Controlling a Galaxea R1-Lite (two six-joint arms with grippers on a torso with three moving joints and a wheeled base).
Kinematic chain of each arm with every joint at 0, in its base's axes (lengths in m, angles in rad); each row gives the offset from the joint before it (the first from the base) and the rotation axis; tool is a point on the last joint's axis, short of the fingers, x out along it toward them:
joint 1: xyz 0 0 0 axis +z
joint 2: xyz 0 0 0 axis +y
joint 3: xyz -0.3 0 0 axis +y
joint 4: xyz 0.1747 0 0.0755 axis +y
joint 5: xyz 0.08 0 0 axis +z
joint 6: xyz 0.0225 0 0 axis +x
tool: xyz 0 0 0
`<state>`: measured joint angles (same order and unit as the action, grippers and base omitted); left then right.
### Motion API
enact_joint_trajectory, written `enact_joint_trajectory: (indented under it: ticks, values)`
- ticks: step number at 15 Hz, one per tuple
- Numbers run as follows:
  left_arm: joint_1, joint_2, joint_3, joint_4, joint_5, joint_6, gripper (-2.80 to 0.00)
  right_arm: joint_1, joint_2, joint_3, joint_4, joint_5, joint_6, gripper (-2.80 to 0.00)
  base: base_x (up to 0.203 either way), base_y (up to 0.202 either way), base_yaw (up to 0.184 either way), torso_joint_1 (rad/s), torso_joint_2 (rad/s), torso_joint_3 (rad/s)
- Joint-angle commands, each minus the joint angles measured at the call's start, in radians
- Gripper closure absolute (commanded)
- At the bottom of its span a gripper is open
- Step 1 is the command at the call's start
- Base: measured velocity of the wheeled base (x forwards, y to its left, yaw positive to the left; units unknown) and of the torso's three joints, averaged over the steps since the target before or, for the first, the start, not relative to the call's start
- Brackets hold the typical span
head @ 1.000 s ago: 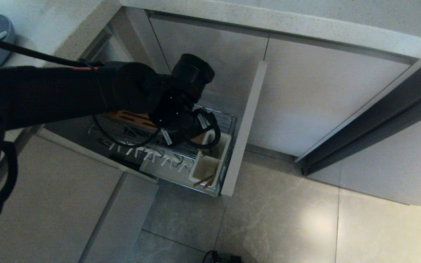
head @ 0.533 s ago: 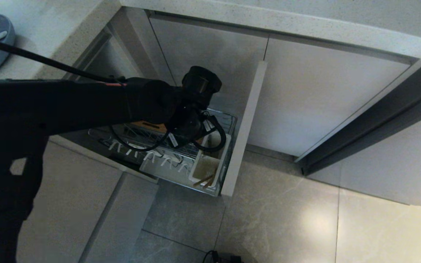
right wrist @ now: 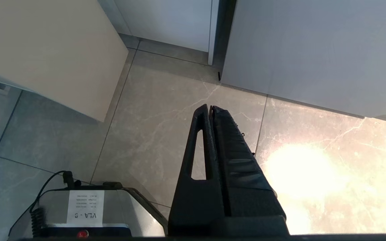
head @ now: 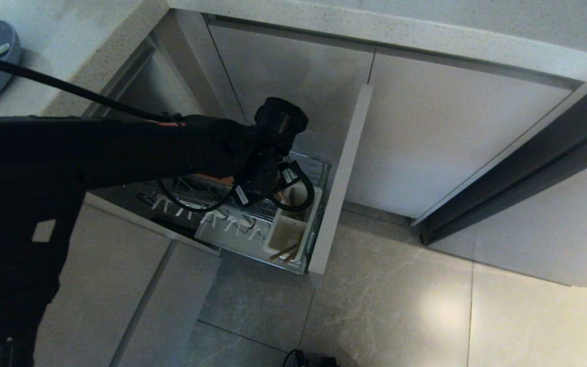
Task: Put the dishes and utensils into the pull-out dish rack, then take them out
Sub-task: Take the chopsticks out of the cupboard
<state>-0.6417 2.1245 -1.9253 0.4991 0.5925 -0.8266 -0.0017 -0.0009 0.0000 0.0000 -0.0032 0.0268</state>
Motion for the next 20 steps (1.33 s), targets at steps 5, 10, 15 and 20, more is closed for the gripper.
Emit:
enact_joint_trajectory:
  ticks: [5,10,15,20]
  values:
    - [-0.003,-0.001,-0.001,0.004,0.047,-0.006,0.0,0.0,-0.001,0.0,0.0,0.0,0.001,0.0,0.0,0.0,0.0,0.0,0.0,0.0]
    - [-0.003,-0.003,-0.001,0.004,0.047,-0.006,0.0,0.0,-0.001,0.0,0.0,0.0,-0.001,0.0,0.0,0.0,0.0,0.0,0.0,0.0]
    - [-0.006,-0.012,-0.001,0.005,0.047,-0.006,0.0,0.0,-0.001,0.0,0.0,0.0,0.001,0.0,0.0,0.0,0.0,0.0,0.0,0.0]
    - [-0.011,-0.062,-0.001,0.004,0.054,-0.002,0.0,0.0,-0.001,0.0,0.0,0.0,0.001,0.0,0.0,0.0,0.0,0.0,0.0,0.0]
